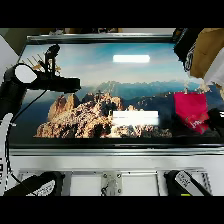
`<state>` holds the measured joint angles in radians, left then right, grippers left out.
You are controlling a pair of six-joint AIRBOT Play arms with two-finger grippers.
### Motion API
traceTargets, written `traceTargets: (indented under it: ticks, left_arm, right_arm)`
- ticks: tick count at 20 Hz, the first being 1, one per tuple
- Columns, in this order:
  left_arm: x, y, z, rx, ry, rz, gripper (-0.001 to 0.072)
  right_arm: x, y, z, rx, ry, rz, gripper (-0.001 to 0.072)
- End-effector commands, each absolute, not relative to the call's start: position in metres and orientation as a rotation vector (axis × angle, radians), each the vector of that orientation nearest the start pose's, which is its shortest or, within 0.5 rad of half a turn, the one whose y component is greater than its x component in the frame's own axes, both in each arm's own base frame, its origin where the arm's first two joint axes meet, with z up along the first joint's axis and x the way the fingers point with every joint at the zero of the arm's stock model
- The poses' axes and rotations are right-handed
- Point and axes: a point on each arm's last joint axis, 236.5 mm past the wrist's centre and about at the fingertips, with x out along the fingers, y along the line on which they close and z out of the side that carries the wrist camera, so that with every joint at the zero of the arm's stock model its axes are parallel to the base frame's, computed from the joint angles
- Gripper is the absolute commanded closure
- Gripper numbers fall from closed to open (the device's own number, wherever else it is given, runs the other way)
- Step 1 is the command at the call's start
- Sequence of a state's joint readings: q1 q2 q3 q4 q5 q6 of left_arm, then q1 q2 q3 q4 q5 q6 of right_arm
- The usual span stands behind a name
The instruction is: Fold the clothes and pants, and hang the long-sleeved shirts on hangers.
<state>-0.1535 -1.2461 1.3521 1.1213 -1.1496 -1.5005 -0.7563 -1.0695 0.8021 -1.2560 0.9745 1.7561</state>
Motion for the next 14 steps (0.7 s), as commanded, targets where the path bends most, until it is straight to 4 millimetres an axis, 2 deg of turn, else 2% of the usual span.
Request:
traceTargets:
  ticks: [1,3,4,6,7,8,10,11,12,14]
  left_arm:
    - [0.401,-0.157,0.116,-0.235,1.047,-0.452,0.0701]
    - [0.401,-0.157,0.116,-0.235,1.048,-0.452,0.0701]
    - [0.4,-0.157,0.116,-0.235,1.049,-0.452,0.0701]
    - [0.4,-0.157,0.116,-0.234,1.051,-0.453,0.0701]
    - [0.399,-0.157,0.115,-0.233,1.056,-0.454,0.0701]
    - [0.397,-0.157,0.114,-0.231,1.064,-0.456,0.07]
    - [0.395,-0.157,0.114,-0.23,1.072,-0.458,0.07]
    - [0.395,-0.157,0.113,-0.23,1.074,-0.458,0.0701]
    - [0.395,-0.157,0.113,-0.23,1.074,-0.458,0.07]
    - [0.395,-0.157,0.113,-0.231,1.074,-0.458,0.07]
  right_arm:
    - [0.256,-0.155,-0.039,0.949,1.098,-0.638,0.0636]
    - [0.248,-0.147,-0.042,0.963,1.149,-0.629,0.0176]
    - [0.243,-0.143,-0.042,0.962,1.176,-0.624,0.0073]
    - [0.231,-0.151,-0.032,0.914,1.203,-0.639,0.0073]
    - [0.228,-0.163,-0.019,0.849,1.19,-0.649,0.0078]
    - [0.226,-0.175,-0.001,0.79,1.156,-0.666,0.0082]
    - [0.236,-0.193,0.05,0.681,1.004,-0.677,0.0081]
    - [0.249,-0.19,0.079,0.643,0.899,-0.634,0.0082]
    - [0.265,-0.175,0.106,0.624,0.796,-0.557,0.0081]
    - [0.292,-0.125,0.145,0.606,0.679,-0.344,0.0081]
